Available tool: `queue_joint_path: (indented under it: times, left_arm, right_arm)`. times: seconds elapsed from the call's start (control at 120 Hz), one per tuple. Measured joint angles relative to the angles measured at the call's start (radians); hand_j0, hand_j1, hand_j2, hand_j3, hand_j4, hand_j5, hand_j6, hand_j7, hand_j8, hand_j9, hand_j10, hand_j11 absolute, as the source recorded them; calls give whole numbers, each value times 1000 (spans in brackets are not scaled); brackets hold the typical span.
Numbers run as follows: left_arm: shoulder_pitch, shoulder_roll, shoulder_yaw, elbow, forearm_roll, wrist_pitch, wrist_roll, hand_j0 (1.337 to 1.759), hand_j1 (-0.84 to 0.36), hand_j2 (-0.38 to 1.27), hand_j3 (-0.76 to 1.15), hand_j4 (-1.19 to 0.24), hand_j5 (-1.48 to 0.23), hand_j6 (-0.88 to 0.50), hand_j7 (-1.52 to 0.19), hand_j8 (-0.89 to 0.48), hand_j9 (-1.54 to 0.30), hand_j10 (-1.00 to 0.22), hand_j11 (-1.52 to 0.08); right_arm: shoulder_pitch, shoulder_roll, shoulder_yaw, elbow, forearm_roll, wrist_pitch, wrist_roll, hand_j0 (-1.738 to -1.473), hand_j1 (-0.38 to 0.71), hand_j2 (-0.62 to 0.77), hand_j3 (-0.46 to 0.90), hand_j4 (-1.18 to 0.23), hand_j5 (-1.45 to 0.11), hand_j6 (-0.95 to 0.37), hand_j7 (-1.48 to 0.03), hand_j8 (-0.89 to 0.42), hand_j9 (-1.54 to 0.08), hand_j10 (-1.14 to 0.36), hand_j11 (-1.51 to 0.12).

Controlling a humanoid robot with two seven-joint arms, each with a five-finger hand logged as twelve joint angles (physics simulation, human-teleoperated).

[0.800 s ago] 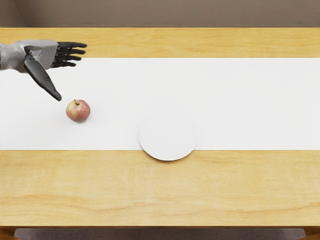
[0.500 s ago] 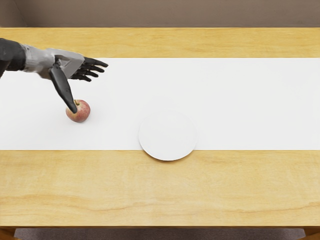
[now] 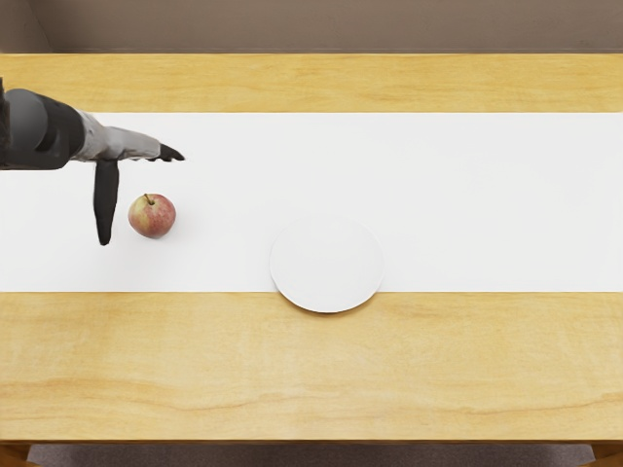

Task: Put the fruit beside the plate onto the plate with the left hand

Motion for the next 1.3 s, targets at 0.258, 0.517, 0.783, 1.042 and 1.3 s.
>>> queue_joint_path:
  times: [0.258, 0.517, 0.783, 1.042, 1.3]
  left_arm:
    - [26, -47, 53, 4, 144, 147, 1, 1658, 323, 5, 0, -26, -30, -28, -30, -27, -30, -26, -30]
    - [55, -127, 86, 18, 214, 218, 2, 1658, 200, 26, 0, -129, -163, -130, -163, -130, -163, -128, -163]
    - [102, -127, 117, 27, 283, 315, 2, 1658, 135, 38, 0, -184, -234, -185, -234, -184, -234, -183, -234]
    - [152, -130, 119, 47, 332, 376, 2, 1658, 130, 40, 0, -189, -241, -191, -240, -190, -240, -188, -240]
    - [189, -202, 127, 88, 379, 406, 2, 1658, 129, 40, 0, -190, -242, -191, -241, -191, -241, -189, -241]
  right_arm:
    - [0, 0, 0, 0, 0, 0, 0, -1658, -331, -3, 0, -15, -20, -15, -20, -15, -20, -15, -20]
    - [0, 0, 0, 0, 0, 0, 0, -1658, -331, -3, 0, -15, -20, -15, -20, -15, -20, -15, -20]
    - [1, 0, 0, 0, 0, 0, 0, -1658, -331, -3, 0, -15, -20, -15, -20, -15, -20, -15, -20]
    - [1, 0, 0, 0, 0, 0, 0, -1658, -331, -3, 0, -15, -20, -15, -20, -15, -20, -15, -20]
    - [2, 0, 0, 0, 0, 0, 0, -1658, -331, -3, 0, -15, -20, -15, -20, -15, -20, -15, -20]
